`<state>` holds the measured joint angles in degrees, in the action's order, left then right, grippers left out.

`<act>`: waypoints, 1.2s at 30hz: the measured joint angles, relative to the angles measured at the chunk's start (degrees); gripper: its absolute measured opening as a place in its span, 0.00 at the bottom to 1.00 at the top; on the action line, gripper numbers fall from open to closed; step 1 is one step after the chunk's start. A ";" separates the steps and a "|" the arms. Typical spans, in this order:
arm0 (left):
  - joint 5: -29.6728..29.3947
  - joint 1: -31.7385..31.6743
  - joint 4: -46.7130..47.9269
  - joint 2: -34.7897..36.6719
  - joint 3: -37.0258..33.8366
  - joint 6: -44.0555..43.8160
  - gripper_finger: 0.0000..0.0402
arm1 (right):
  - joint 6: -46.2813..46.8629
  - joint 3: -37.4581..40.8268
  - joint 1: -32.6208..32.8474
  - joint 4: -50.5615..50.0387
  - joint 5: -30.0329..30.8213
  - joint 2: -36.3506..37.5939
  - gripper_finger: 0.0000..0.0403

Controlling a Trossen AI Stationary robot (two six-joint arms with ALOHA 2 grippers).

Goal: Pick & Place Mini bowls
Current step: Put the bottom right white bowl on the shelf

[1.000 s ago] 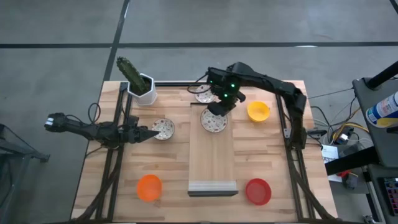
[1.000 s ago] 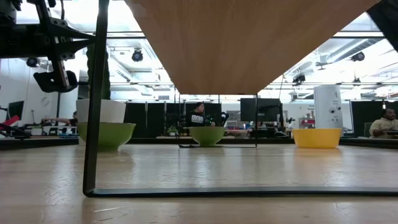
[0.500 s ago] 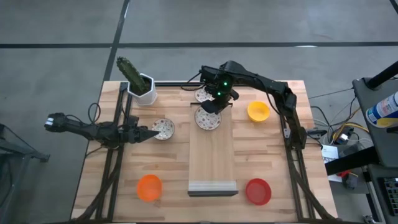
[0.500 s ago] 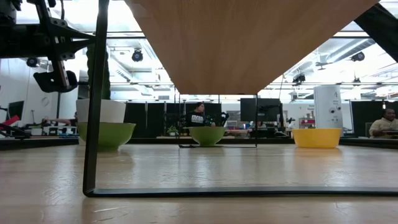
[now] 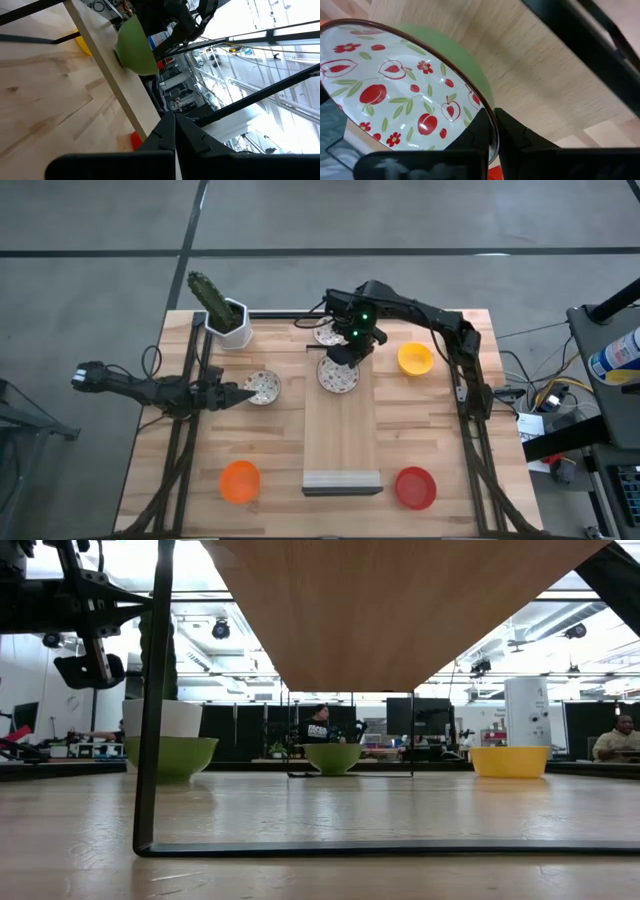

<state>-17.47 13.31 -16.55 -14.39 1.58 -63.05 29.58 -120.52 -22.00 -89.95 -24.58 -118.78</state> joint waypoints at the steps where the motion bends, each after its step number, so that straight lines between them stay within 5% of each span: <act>1: 0.00 0.00 -0.01 0.00 0.00 0.00 0.01 | -0.02 0.15 0.08 0.00 -0.10 0.03 0.03; 11: 0.00 0.01 0.84 0.02 0.00 0.04 0.01 | -0.22 0.38 0.66 -0.09 1.00 1.40 0.05; 24: -0.02 -0.01 1.13 0.02 0.00 -0.35 0.01 | 0.00 1.45 1.42 -0.07 1.96 2.44 0.29; 36: -0.02 0.00 1.18 0.01 0.00 -0.44 0.01 | 1.38 1.46 1.77 -0.01 -0.06 7.64 0.34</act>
<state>-17.50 13.31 -15.36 -14.38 1.58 -63.48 30.96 -119.06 -20.23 -89.97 -24.64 -111.13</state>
